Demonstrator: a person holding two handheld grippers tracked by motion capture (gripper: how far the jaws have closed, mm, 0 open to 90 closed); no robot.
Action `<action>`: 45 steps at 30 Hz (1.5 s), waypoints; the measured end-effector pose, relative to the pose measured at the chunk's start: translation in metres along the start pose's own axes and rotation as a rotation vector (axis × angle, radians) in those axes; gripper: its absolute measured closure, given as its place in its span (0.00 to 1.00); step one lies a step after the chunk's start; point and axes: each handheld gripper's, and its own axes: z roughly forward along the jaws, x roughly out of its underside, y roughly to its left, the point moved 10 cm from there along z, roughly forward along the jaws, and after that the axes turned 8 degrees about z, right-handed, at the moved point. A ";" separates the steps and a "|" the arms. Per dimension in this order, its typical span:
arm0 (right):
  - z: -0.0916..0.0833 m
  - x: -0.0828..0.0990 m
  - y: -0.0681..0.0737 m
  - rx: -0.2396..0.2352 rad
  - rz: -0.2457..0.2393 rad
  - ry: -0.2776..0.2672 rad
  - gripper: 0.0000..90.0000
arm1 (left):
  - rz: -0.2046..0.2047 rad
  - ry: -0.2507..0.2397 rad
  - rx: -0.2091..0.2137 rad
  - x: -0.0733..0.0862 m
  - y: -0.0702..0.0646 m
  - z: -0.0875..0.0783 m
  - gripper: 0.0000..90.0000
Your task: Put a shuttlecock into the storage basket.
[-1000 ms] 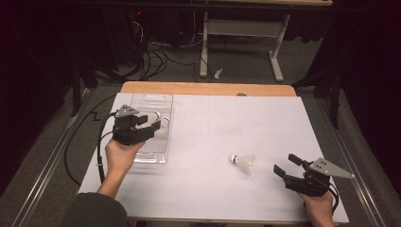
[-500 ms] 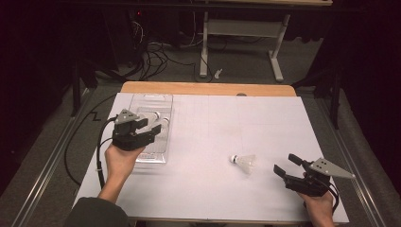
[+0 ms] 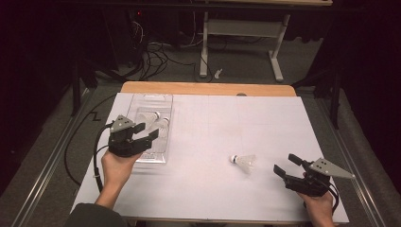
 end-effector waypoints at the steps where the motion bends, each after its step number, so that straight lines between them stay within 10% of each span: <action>1: 0.000 0.000 0.000 0.000 0.000 -0.001 0.26 | 0.001 -0.003 -0.002 0.001 0.000 -0.001 0.47; 45: -0.003 -0.003 -0.003 0.017 0.027 -0.024 0.26 | -0.002 -0.055 0.002 0.031 -0.015 -0.012 0.47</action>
